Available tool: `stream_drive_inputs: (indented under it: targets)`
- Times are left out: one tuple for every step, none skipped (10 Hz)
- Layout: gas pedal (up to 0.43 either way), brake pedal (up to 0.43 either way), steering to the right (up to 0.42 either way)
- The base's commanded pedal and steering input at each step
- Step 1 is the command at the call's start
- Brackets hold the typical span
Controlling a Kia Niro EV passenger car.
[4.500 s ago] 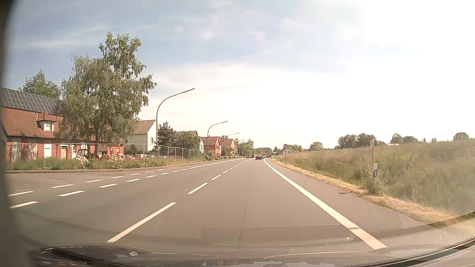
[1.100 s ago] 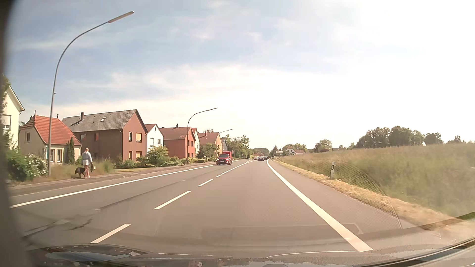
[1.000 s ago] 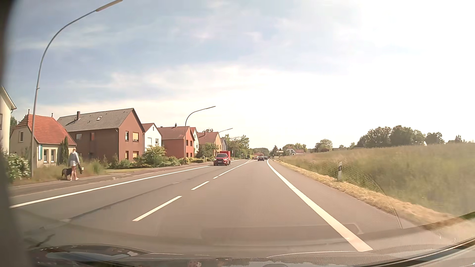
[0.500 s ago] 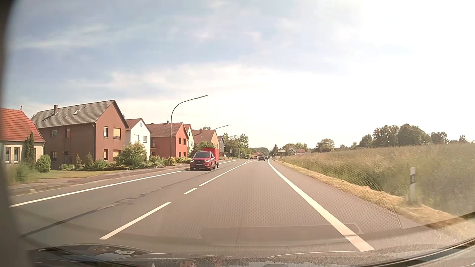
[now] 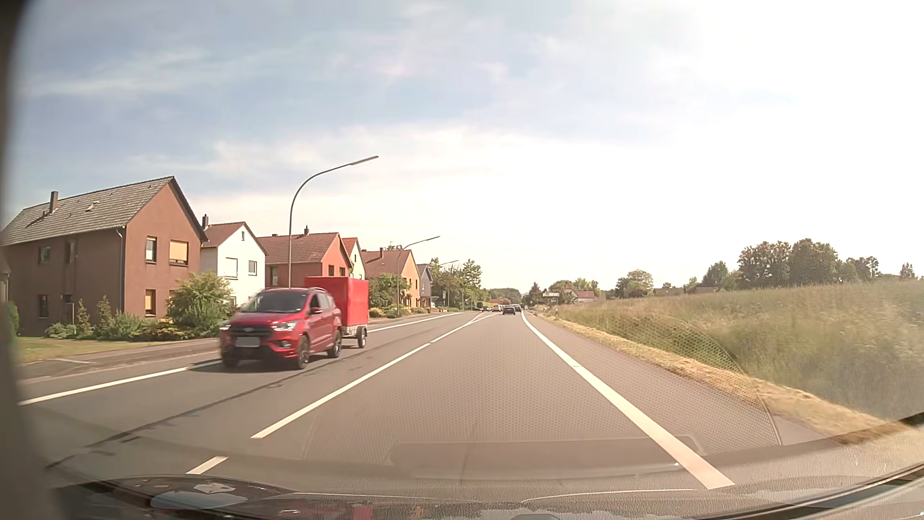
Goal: Follow the waypoints while adhering to traffic rules and regulations
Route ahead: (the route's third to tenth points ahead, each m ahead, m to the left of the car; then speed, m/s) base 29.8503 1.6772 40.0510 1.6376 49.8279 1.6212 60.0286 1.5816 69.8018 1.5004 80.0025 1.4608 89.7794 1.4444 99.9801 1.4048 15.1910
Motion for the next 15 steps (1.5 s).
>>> stream_drive_inputs:
  targets:
    - [0.169, 0.0, 0.003]
    - [0.169, 0.0, 0.003]
    - [0.157, 0.0, 0.003]
    - [0.157, 0.0, 0.003]
    - [0.157, 0.0, 0.003]
    - [0.157, 0.0, 0.004]
    - [0.157, 0.0, 0.004]
    - [0.157, 0.0, 0.003]
    - [0.157, 0.0, 0.003]
    - [0.157, 0.0, 0.003]
    - [0.157, 0.0, 0.003]
    - [0.157, 0.0, 0.003]
    - [0.157, 0.0, 0.003]
    - [0.13, 0.0, 0.003]
    - [0.079, 0.0, 0.002]
